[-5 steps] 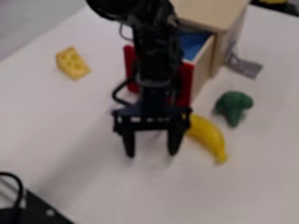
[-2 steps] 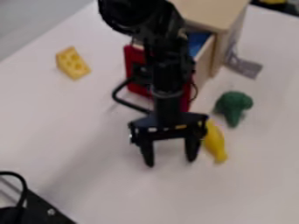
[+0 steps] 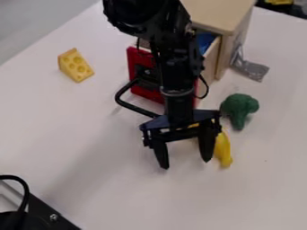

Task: Pick up the banana and put it inside the drawer

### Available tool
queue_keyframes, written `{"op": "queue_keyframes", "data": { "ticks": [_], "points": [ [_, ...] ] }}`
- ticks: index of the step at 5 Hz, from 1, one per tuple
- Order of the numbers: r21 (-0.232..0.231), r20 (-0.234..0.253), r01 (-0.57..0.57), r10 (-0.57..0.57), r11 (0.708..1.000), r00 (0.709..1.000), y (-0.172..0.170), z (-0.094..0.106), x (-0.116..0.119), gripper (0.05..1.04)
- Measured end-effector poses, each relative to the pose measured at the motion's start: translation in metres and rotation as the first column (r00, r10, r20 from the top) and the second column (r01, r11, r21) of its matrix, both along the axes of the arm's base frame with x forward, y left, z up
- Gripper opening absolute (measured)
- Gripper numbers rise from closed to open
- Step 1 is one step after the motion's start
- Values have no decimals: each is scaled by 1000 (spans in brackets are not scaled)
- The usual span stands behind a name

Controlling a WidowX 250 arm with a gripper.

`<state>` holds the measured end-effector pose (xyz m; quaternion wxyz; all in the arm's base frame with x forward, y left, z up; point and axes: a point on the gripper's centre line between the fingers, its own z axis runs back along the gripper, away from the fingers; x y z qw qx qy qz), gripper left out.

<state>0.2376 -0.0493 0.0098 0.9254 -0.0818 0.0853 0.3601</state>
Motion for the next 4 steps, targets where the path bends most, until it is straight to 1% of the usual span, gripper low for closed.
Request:
{"op": "queue_keyframes", "data": {
  "ticks": [1, 2, 3, 4],
  "points": [
    [-21, 7, -11, 11, 1000, 1000, -5, 2, 3, 1000],
    [-48, 29, -15, 16, 999, 999, -10, 11, 8, 1000],
    [-64, 66, -29, 33, 998, 997, -14, 17, 19, 1000],
    [-60, 88, -53, 58, 997, 994, -15, 16, 31, 1000]
  ]
}}
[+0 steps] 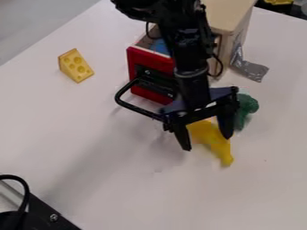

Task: Pick up the banana and put it inside the drawer

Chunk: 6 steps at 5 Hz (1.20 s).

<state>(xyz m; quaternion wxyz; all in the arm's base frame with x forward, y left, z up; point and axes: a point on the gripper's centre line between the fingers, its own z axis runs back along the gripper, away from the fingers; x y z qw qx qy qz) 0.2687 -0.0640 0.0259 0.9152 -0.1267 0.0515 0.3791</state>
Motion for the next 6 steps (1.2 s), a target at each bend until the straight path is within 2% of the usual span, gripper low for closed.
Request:
{"op": "queue_keyframes", "data": {
  "ticks": [1, 2, 3, 4, 5, 6],
  "points": [
    [24, -22, -64, 65, 998, 998, 2, -17, 16, 1000],
    [29, -36, -117, 118, 993, 992, 3, -24, 28, 1000],
    [49, -37, -170, 172, 984, 984, 9, -27, 30, 968],
    [41, -54, -199, 201, 979, 978, 13, -30, 25, 704],
    [39, -54, -189, 191, 981, 980, 16, -29, 20, 544],
    [52, -68, -130, 134, 990, 989, 13, -29, 11, 544]
  ]
}}
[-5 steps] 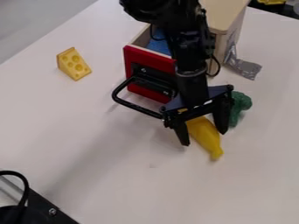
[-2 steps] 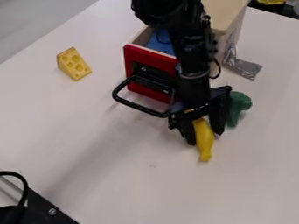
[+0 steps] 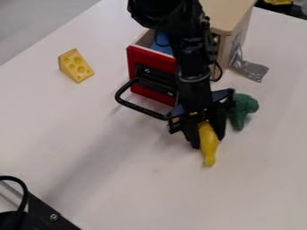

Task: Pick up the banana and put it inside the drawer

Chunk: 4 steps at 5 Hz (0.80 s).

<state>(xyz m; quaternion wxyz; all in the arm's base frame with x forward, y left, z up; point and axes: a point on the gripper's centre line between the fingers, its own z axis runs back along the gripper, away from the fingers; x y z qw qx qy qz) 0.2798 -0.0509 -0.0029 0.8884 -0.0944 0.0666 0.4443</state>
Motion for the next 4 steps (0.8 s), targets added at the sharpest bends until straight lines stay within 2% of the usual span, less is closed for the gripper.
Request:
{"op": "queue_keyframes", "data": {
  "ticks": [1, 2, 3, 4],
  "points": [
    [27, -57, 125, -123, 992, 991, -6, 3, -16, 543],
    [62, -116, 295, -287, 953, 951, -21, 4, -30, 543],
    [102, -134, 412, -398, 905, 908, -33, 3, -38, 543],
    [114, -148, 459, -442, 881, 885, -37, 5, -42, 543]
  ]
}}
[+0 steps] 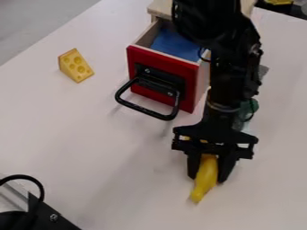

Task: Pick up the banana and put it inside the drawer

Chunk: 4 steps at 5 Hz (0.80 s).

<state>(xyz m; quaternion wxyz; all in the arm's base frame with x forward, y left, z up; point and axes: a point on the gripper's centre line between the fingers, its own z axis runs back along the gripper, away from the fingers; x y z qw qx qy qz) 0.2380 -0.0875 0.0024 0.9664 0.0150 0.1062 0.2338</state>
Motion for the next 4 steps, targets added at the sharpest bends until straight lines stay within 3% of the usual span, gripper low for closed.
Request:
{"op": "queue_keyframes", "data": {
  "ticks": [2, 4],
  "points": [
    [-73, 74, 44, -39, 996, 997, -2, 53, 10, 543],
    [-163, 142, 20, 3, 986, 990, 14, 102, 24, 543]
  ]
}}
